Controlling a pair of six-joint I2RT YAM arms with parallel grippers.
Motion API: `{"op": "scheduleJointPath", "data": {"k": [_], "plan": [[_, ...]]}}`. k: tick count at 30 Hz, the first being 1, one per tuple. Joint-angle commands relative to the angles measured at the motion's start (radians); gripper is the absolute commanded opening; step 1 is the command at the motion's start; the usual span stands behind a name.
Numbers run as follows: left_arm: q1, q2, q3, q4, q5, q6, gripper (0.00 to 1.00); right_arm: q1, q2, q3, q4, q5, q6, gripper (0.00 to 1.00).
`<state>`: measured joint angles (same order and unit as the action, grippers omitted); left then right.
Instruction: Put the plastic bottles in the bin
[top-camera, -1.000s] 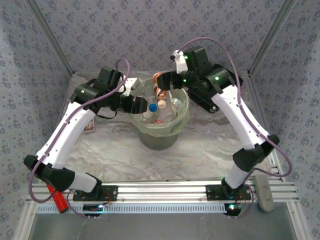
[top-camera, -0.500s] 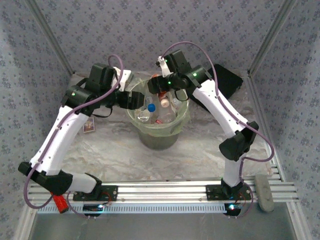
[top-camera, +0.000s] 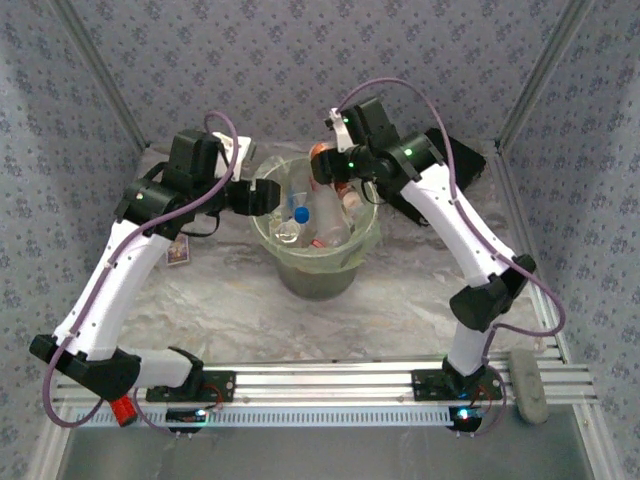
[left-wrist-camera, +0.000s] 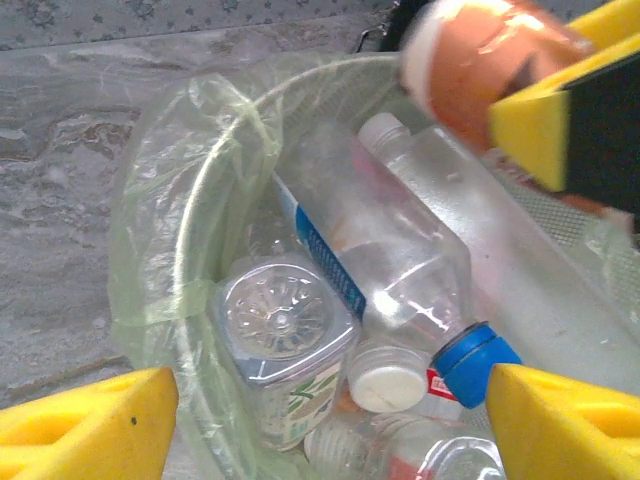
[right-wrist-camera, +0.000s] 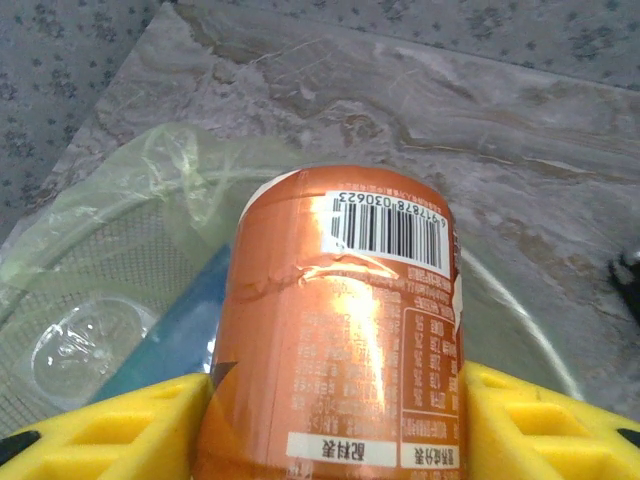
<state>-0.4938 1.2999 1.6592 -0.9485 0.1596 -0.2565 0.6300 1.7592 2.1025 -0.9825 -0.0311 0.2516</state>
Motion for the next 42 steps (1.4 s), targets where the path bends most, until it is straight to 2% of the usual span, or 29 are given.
{"op": "scheduleJointPath", "data": {"k": [1, 10, 20, 22, 27, 31, 37, 42], "plan": [[0.014, -0.035, -0.024, 0.037, -0.028, -0.023, 0.81, -0.012, -0.067, -0.065, -0.030, 0.073, 0.041, 0.57], [0.034, -0.048, -0.142, 0.150, -0.031, -0.112, 0.83, 0.010, -0.104, -0.242, 0.069, 0.115, 0.086, 0.57], [0.088, -0.118, -0.248, 0.188, -0.060, -0.167, 0.83, 0.057, -0.169, -0.467, 0.346, 0.086, 0.176, 0.57], [0.093, -0.125, -0.265, 0.191, -0.054, -0.171, 0.83, 0.059, -0.174, -0.471, 0.356, 0.083, 0.181, 0.61], [0.104, -0.129, -0.263, 0.184, -0.054, -0.162, 0.83, 0.061, -0.194, -0.388, 0.279, 0.121, 0.141, 0.80], [0.117, -0.139, -0.257, 0.191, -0.076, -0.151, 0.83, 0.048, -0.209, -0.327, 0.220, 0.137, 0.110, 0.84], [0.149, -0.166, -0.280, 0.182, -0.184, -0.097, 0.88, -0.012, -0.263, -0.318, 0.191, 0.133, 0.072, 0.86], [0.179, -0.214, -0.394, 0.255, -0.392, -0.043, 0.94, -0.118, -0.306, -0.346, 0.193, 0.058, 0.053, 0.89]]}}
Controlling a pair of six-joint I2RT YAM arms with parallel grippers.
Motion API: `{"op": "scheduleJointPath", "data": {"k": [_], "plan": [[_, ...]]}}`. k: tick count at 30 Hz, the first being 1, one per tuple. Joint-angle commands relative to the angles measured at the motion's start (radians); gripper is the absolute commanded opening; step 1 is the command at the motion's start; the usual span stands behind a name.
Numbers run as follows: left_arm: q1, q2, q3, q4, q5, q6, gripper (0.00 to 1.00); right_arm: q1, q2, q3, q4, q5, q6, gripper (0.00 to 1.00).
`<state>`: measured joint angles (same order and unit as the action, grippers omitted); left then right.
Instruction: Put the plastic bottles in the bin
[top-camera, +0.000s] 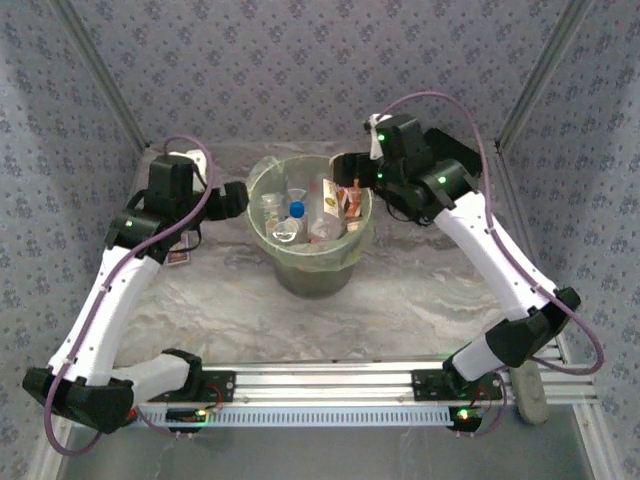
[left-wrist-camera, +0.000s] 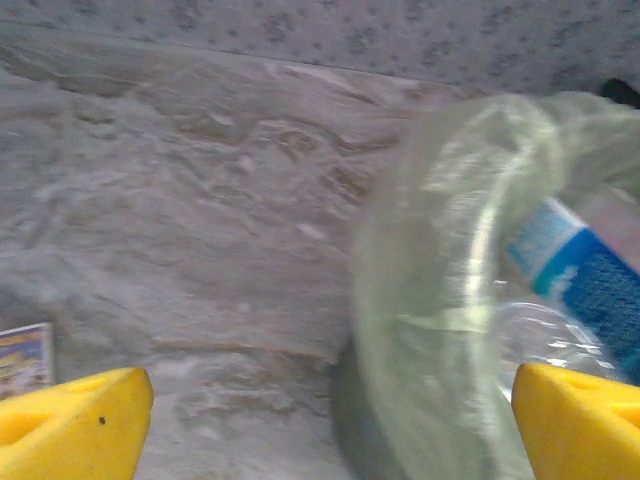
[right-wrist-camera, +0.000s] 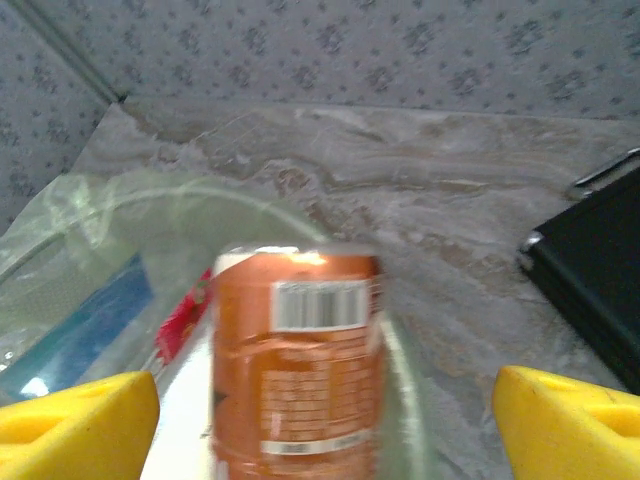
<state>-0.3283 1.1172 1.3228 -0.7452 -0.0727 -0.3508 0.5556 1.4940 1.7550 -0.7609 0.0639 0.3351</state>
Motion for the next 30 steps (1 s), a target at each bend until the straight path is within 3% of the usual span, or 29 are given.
{"op": "scheduleJointPath", "data": {"k": [1, 8, 13, 21, 30], "plan": [[0.021, -0.040, -0.088, 0.061, -0.198, 0.064, 0.95, -0.065, -0.055, -0.010, -0.031, -0.037, -0.038, 0.89], [0.129, -0.131, -0.361, 0.304, -0.371, 0.100, 1.00, -0.253, -0.216, -0.198, 0.002, -0.032, -0.102, 1.00], [0.232, -0.176, -0.591, 0.521, -0.419, 0.093, 1.00, -0.392, -0.351, -0.478, 0.171, 0.014, -0.148, 1.00], [0.301, -0.127, -0.824, 0.800, -0.358, 0.142, 1.00, -0.446, -0.515, -0.992, 0.563, 0.233, -0.113, 1.00], [0.346, 0.009, -0.895, 1.039, -0.282, 0.194, 1.00, -0.453, -0.501, -1.239, 0.792, 0.357, -0.108, 1.00]]}}
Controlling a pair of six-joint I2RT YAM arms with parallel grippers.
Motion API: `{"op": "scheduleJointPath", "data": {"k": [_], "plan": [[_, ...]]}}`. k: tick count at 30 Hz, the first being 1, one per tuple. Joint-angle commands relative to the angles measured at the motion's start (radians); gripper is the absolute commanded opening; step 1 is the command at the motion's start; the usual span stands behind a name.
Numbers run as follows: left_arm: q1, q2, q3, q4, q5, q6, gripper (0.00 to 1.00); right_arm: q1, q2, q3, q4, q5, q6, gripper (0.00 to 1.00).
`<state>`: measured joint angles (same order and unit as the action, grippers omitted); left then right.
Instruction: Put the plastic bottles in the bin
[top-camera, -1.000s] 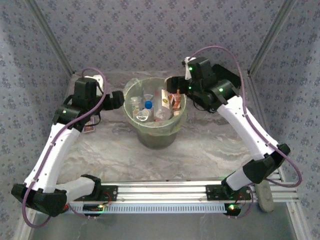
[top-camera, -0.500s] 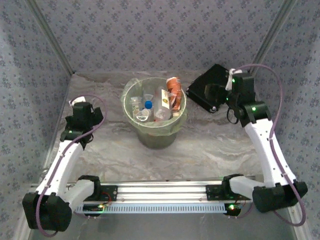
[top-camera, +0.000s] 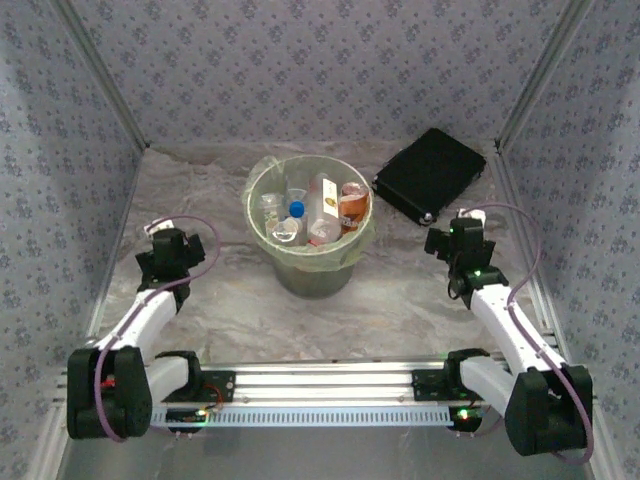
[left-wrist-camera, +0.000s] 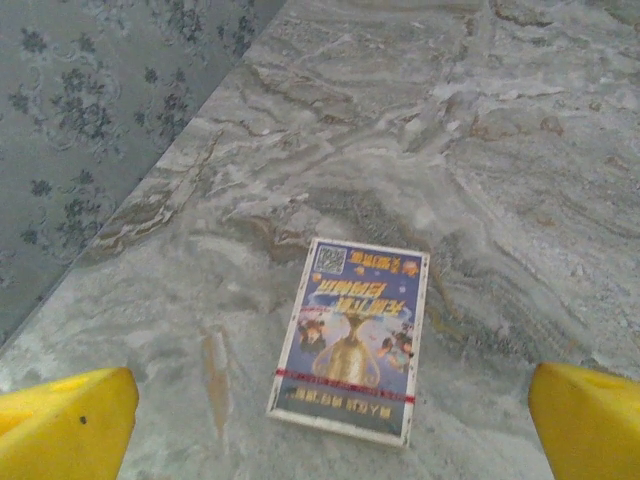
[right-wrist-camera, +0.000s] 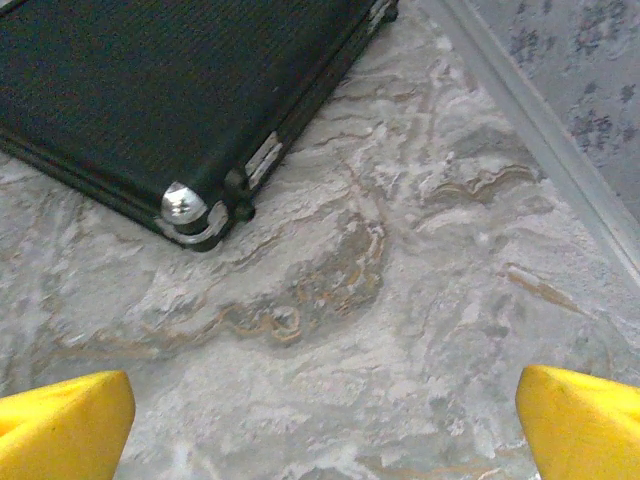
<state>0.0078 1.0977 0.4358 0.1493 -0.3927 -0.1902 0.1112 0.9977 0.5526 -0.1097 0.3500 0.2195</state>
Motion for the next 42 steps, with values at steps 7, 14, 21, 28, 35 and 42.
{"op": "scheduleJointPath", "data": {"k": [7, 14, 21, 28, 35, 42], "plan": [[0.018, 0.154, -0.038, 0.327, 0.065, 0.065, 1.00, -0.020, 0.056, -0.129, 0.306, 0.051, -0.035, 1.00], [0.040, 0.273, 0.016, 0.400, 0.131, 0.095, 1.00, -0.013, 0.238, -0.162, 0.532, 0.040, -0.083, 1.00], [0.047, 0.282, 0.002, 0.464, 0.207, 0.083, 1.00, 0.007, 0.351, -0.135, 0.684, 0.031, -0.189, 1.00], [0.046, 0.350, 0.022, 0.506, 0.249, 0.076, 1.00, -0.009, 0.444, -0.189, 0.924, 0.003, -0.269, 1.00], [0.007, 0.442, -0.034, 0.699, 0.273, 0.139, 1.00, -0.047, 0.463, -0.240, 1.017, -0.074, -0.268, 1.00], [-0.005, 0.436, -0.027, 0.675, 0.273, 0.151, 1.00, -0.077, 0.521, -0.182, 0.947, -0.099, -0.237, 1.00]]}}
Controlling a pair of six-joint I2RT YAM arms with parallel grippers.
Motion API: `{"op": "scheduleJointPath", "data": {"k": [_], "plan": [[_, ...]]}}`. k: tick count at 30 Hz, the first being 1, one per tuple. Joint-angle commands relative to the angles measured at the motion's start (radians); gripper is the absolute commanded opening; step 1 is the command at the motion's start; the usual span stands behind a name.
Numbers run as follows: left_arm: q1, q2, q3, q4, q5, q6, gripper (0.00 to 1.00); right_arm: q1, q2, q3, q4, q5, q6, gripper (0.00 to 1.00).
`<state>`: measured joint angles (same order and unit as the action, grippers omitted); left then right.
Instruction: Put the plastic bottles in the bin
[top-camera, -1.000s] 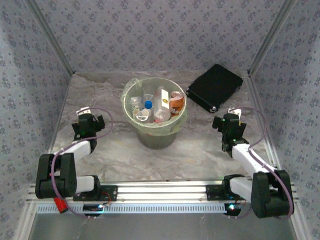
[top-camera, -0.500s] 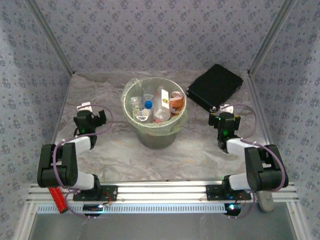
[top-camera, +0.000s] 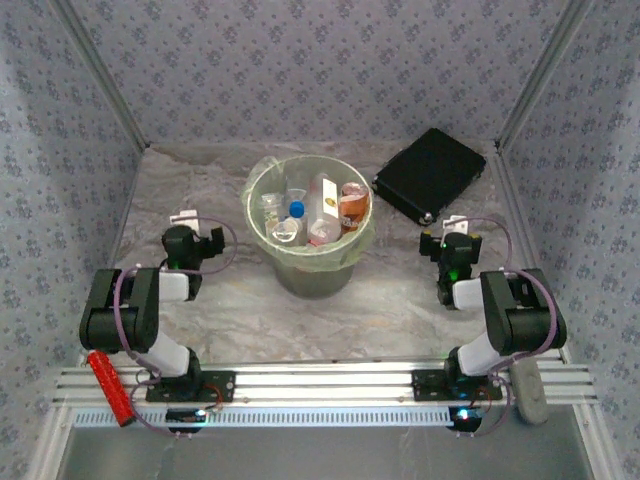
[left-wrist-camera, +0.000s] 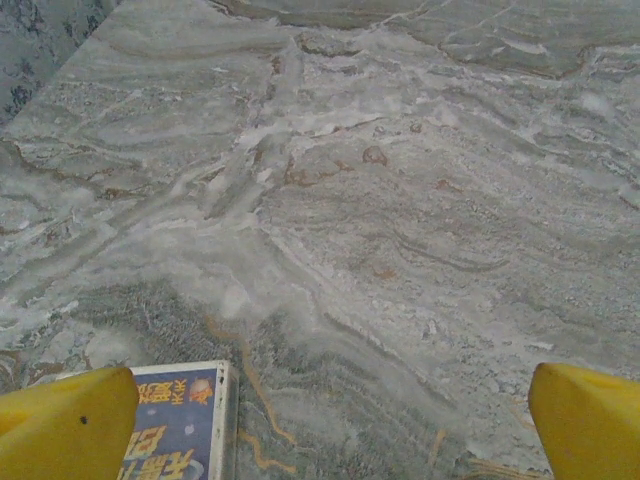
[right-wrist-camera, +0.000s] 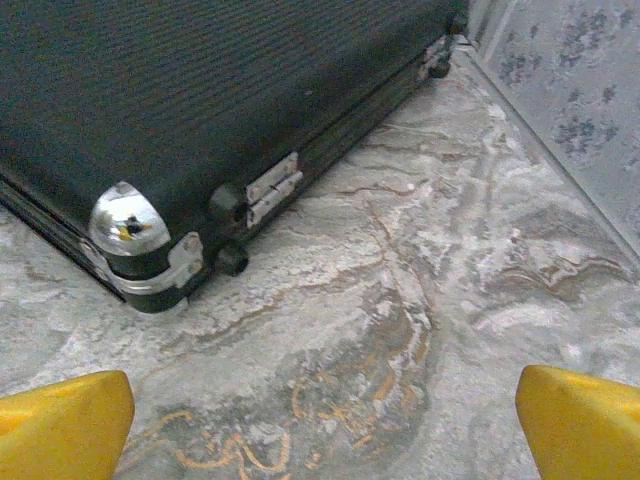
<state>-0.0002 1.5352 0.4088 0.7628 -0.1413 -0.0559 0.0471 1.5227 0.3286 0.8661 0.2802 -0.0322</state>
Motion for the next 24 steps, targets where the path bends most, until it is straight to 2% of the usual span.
{"op": "scheduleJointPath", "data": {"k": [1, 24], "plan": [[0.003, -0.001, -0.001, 0.062, 0.021, 0.017, 1.00, -0.034, 0.001, 0.043, -0.017, -0.045, 0.028, 1.00], [0.002, -0.001, -0.002, 0.065, 0.018, 0.019, 1.00, -0.048, -0.004, 0.044, -0.027, -0.055, 0.039, 1.00]]}}
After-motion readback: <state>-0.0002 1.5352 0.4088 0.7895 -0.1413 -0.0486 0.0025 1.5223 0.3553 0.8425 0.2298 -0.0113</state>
